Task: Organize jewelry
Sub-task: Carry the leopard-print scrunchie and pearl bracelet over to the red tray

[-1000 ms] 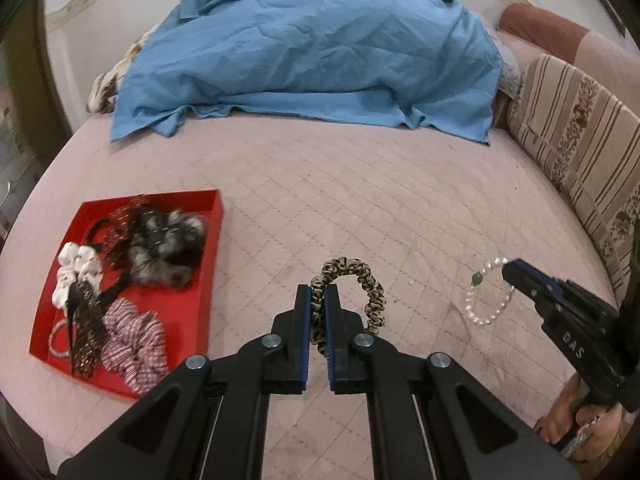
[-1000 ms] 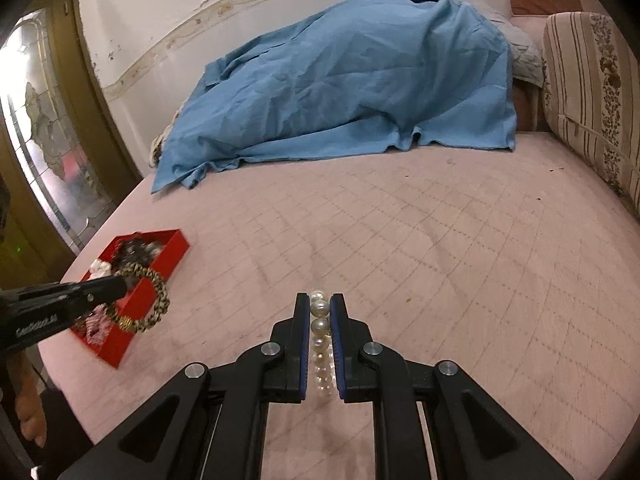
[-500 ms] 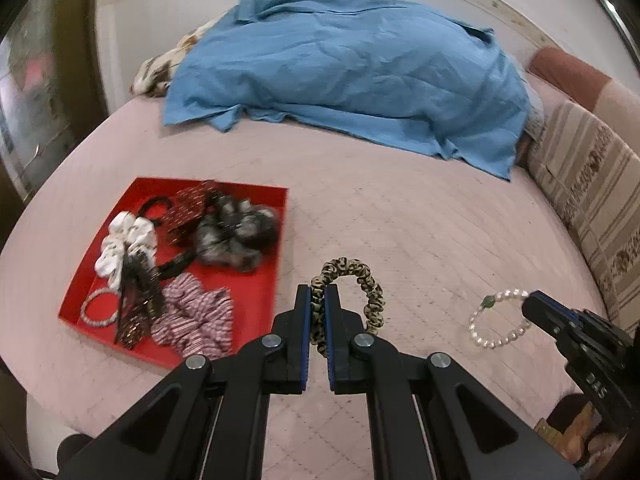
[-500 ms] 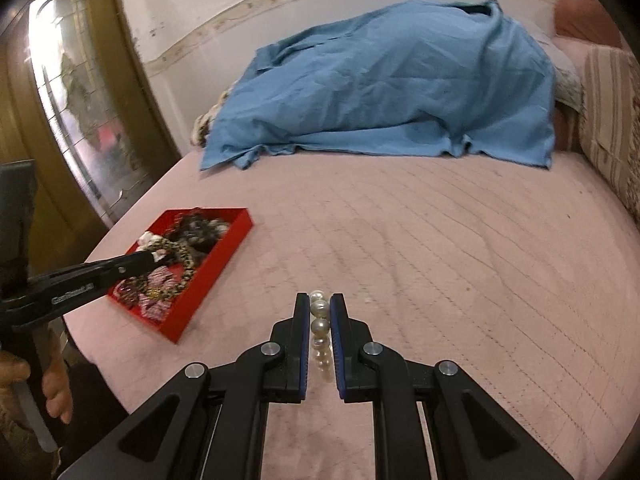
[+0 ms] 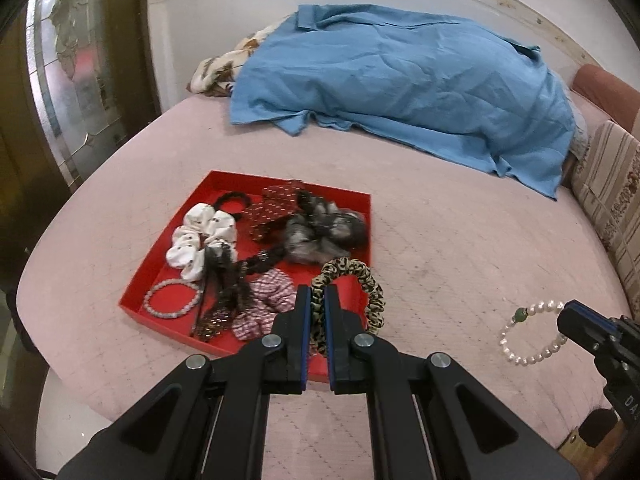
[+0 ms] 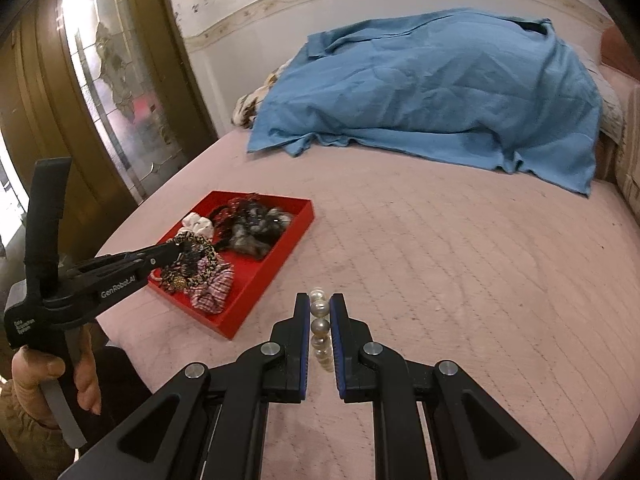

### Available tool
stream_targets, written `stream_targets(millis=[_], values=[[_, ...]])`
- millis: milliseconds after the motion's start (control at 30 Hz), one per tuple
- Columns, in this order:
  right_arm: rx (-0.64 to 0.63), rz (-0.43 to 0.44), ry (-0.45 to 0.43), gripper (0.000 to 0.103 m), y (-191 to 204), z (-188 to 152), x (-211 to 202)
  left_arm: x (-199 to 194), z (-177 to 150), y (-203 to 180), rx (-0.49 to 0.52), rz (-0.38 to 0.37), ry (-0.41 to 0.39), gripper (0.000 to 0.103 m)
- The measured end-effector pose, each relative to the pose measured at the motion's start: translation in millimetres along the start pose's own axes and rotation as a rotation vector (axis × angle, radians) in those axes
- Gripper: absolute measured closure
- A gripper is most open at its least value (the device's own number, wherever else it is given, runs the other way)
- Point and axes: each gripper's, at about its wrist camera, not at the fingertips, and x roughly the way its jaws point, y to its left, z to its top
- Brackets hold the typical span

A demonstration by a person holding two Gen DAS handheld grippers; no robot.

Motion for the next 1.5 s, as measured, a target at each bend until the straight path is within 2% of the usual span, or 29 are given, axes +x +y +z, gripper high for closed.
stream_targets(millis=[800,1167,1367,1500], values=[[-0.164,0.060,0.040,0.092,89.2,37.4,42.0,15.2,-11.1,68.9,-0.123,-0.013,0.027,0.097],[-0.153,0.076,0.044,0.092,95.3,31.2,46.0,8.8,-14.9,75.2,-0.117,-0.007,0.028,0.097],[-0.134,0.104,0.012,0.092,95.2,25.4,36.0,-16.5,-10.7,86.9,-0.130,-0.002,-0.012,0.097],[-0.120,0.125,-0.008,0.092,94.3,21.5,26.0,-29.7,1.7,107.5,-0.178,-0.005,-0.044,0.097]])
